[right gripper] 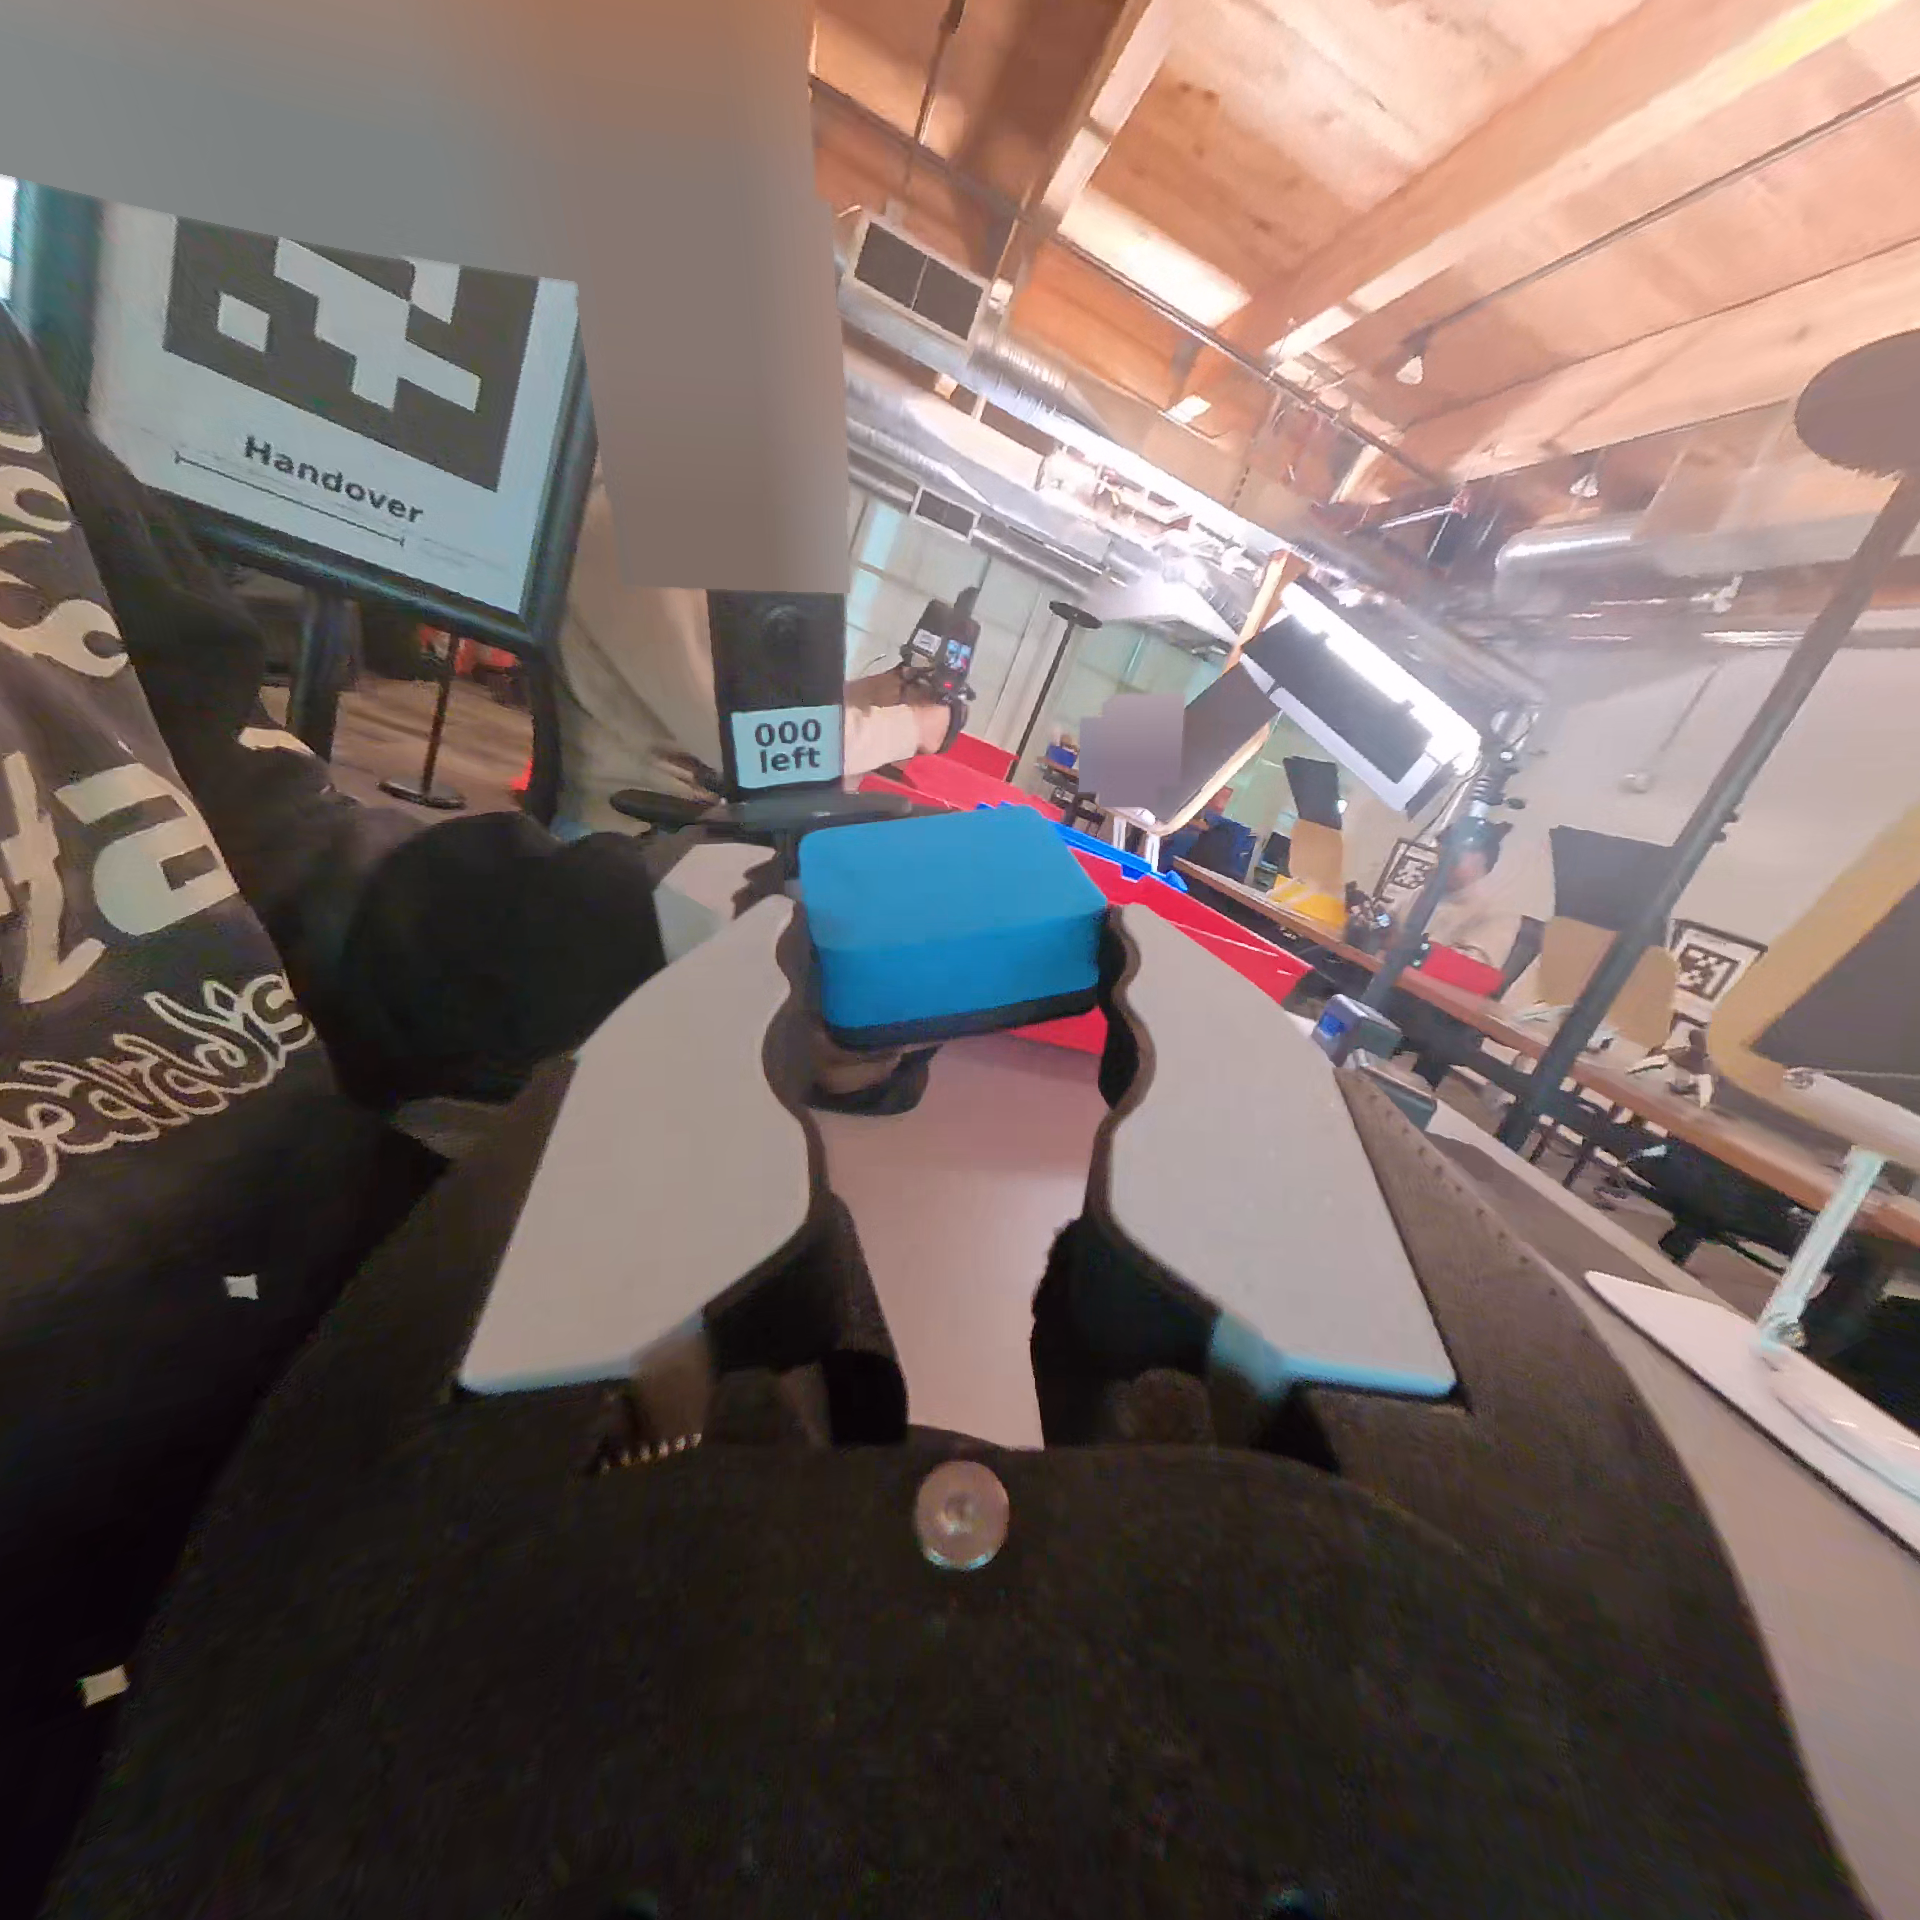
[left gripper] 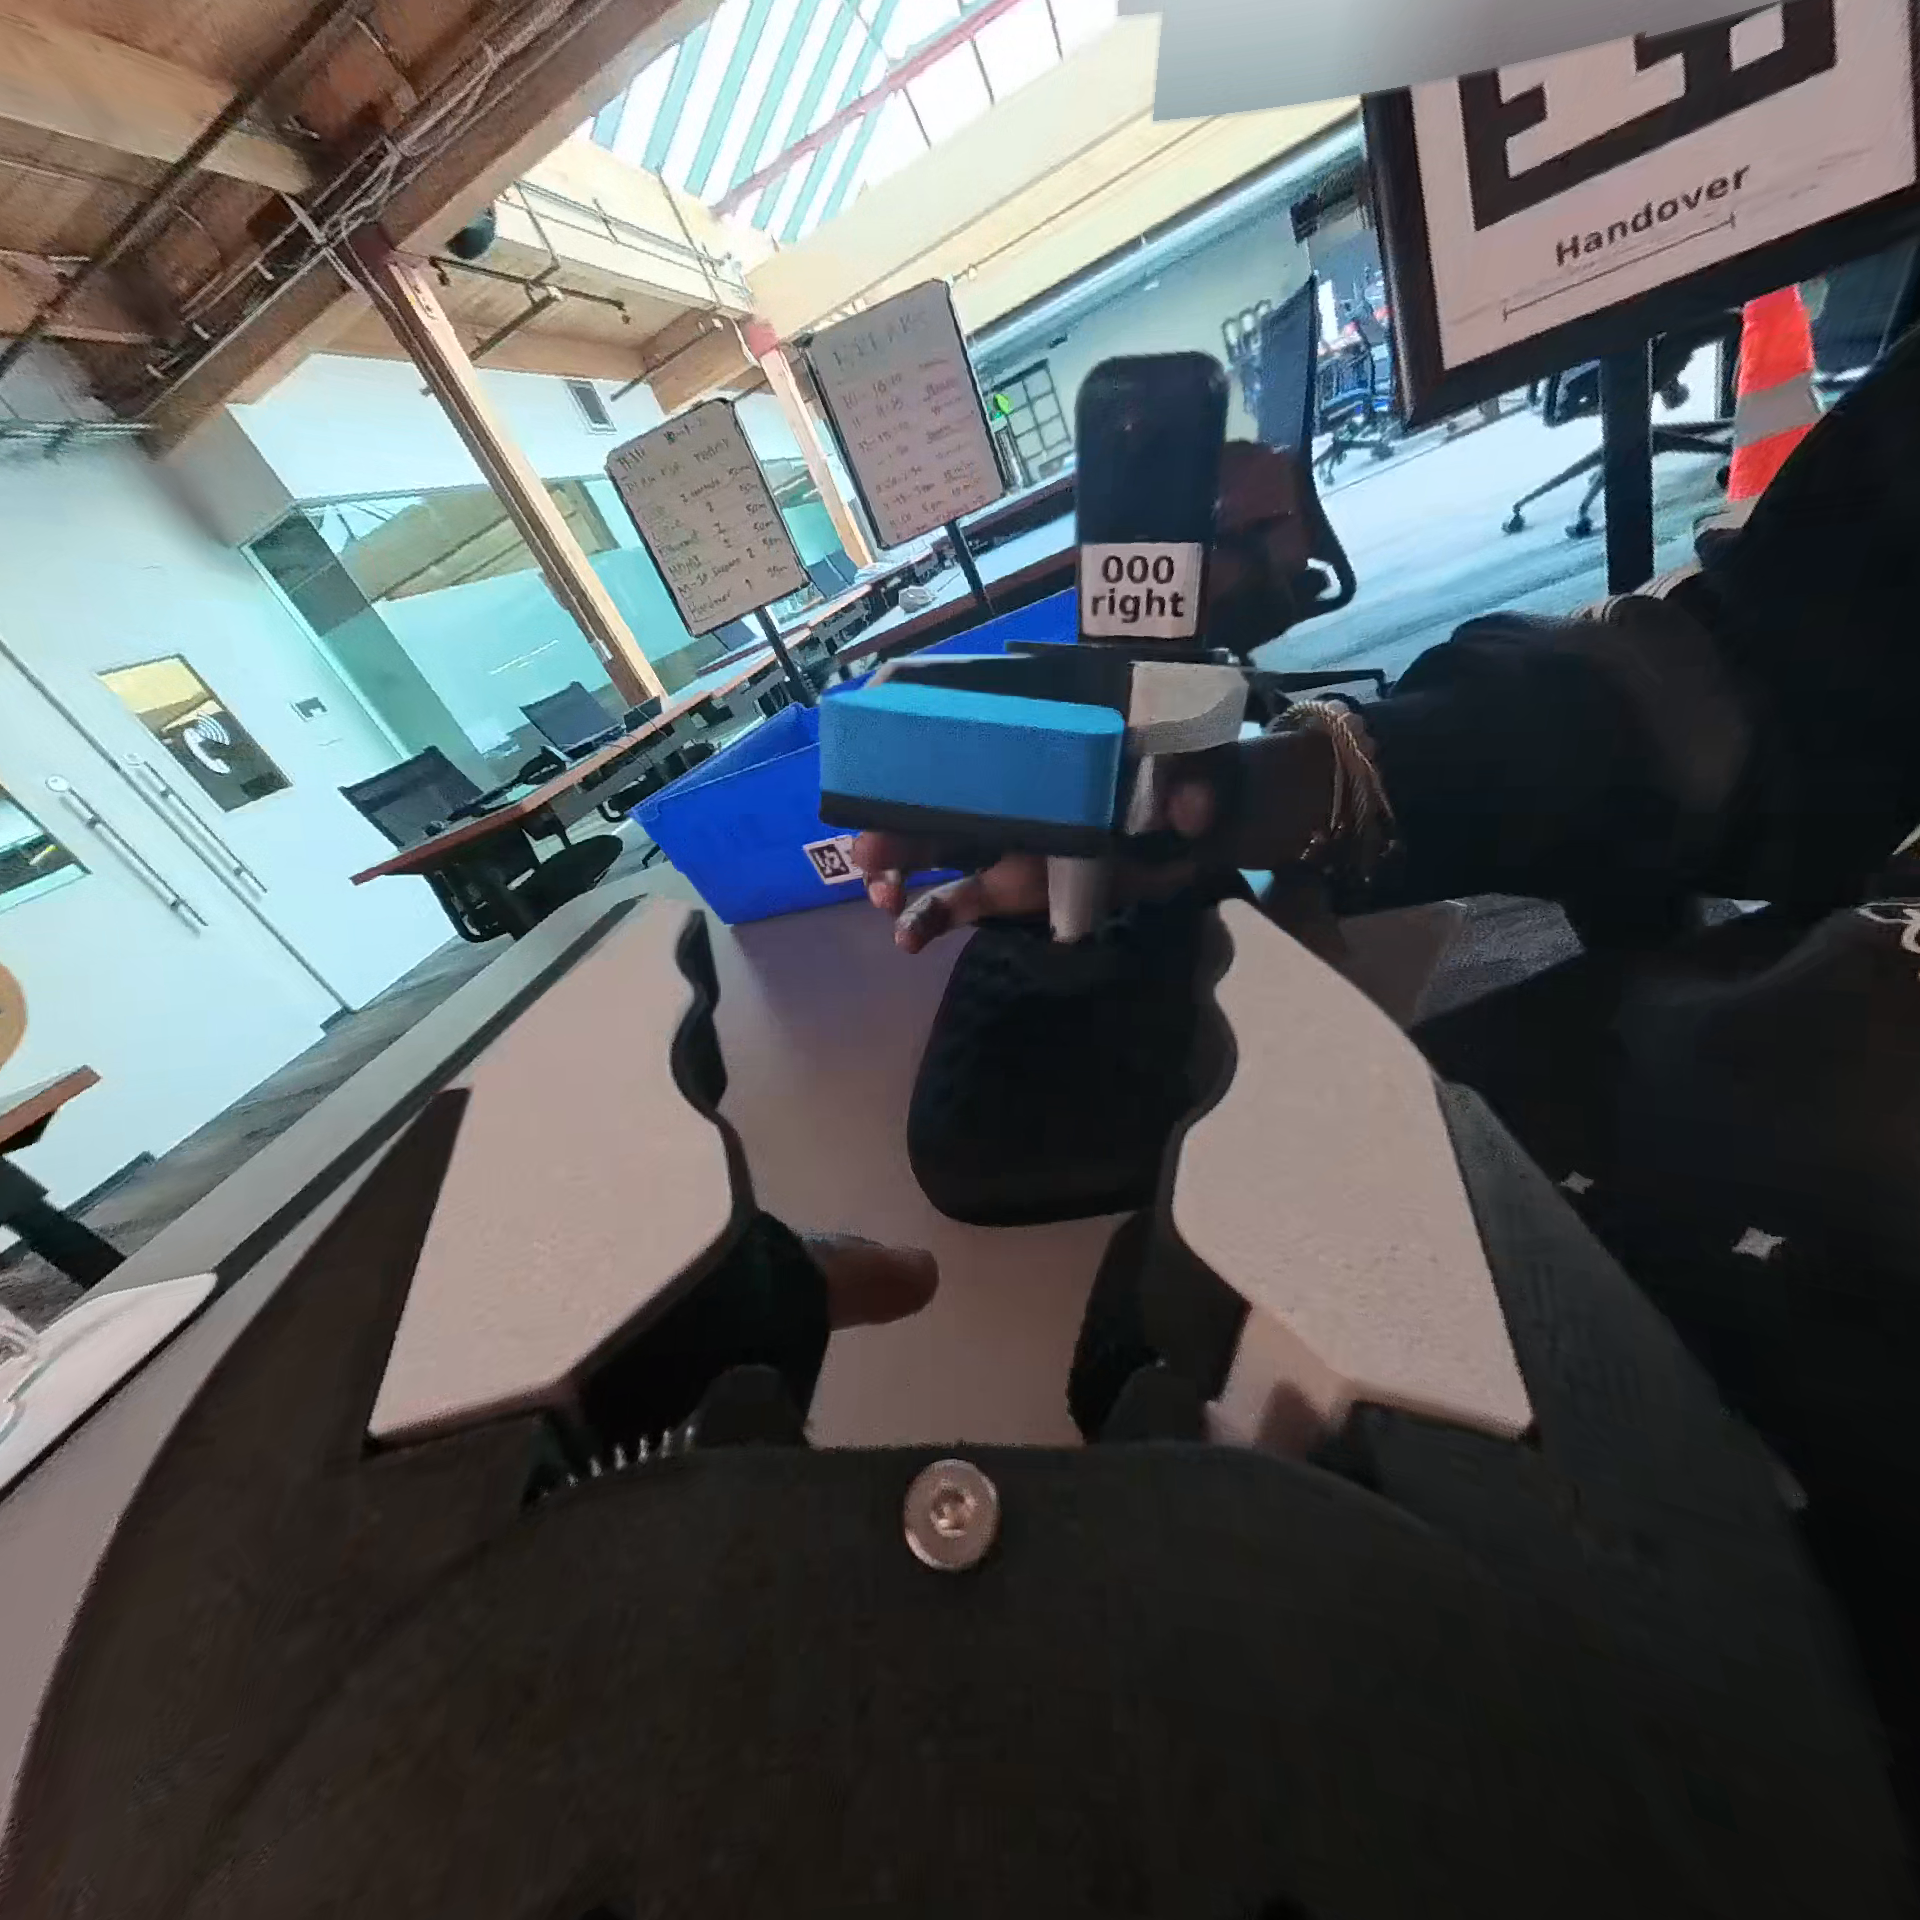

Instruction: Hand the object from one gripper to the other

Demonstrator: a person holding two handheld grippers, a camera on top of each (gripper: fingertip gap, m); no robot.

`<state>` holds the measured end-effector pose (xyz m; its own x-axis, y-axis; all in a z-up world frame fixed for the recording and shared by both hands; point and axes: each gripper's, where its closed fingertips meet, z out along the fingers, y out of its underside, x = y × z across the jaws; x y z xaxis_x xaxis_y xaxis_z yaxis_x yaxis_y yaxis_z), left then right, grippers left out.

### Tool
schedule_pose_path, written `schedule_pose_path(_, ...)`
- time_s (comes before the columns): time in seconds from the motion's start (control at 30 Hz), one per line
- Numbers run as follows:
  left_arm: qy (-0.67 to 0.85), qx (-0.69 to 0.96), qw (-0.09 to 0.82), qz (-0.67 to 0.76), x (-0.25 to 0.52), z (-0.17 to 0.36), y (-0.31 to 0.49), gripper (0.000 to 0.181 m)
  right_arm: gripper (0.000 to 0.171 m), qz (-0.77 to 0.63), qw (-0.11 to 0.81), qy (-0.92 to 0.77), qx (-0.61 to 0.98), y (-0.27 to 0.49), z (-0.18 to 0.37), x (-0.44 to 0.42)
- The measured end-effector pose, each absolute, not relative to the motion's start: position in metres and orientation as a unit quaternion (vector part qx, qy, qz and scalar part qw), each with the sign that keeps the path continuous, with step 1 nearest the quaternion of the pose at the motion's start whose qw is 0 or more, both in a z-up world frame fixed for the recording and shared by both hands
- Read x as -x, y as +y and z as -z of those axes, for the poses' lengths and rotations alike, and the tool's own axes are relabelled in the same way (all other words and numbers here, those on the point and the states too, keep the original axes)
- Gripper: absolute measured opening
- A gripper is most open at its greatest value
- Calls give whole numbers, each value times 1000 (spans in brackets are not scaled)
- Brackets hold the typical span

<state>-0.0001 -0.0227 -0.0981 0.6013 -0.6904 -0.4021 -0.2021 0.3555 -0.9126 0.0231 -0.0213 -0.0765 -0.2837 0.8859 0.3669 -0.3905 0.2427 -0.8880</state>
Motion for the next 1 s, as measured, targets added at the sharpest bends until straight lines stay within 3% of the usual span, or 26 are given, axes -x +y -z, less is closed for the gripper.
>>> schedule_pose_path(0.33, 428, 518, 713, 201, -6, 95, -33, 52, 53, -545, 542, -601, 221, -30, 90, -15)
schedule_pose_path(0.53, 418, 546, 690, 226, -3, 97, -31, 52, 54, -538, 556, -594, 219, -29, 88, -14)
schedule_pose_path(0.63, 365, 578, 665, 300, 8, 93, -27, 52, 62, -508, 630, -560, 179, -27, 77, -18)
schedule_pose_path(0.83, 279, 619, 558, 477, 15, 97, -30, 51, 46, -308, 730, -602, 99, -32, 90, -9)
schedule_pose_path(1.0, 281, 622, 536, 497, 12, 99, -34, 52, 22, -227, 753, -613, 77, -29, 95, -4)
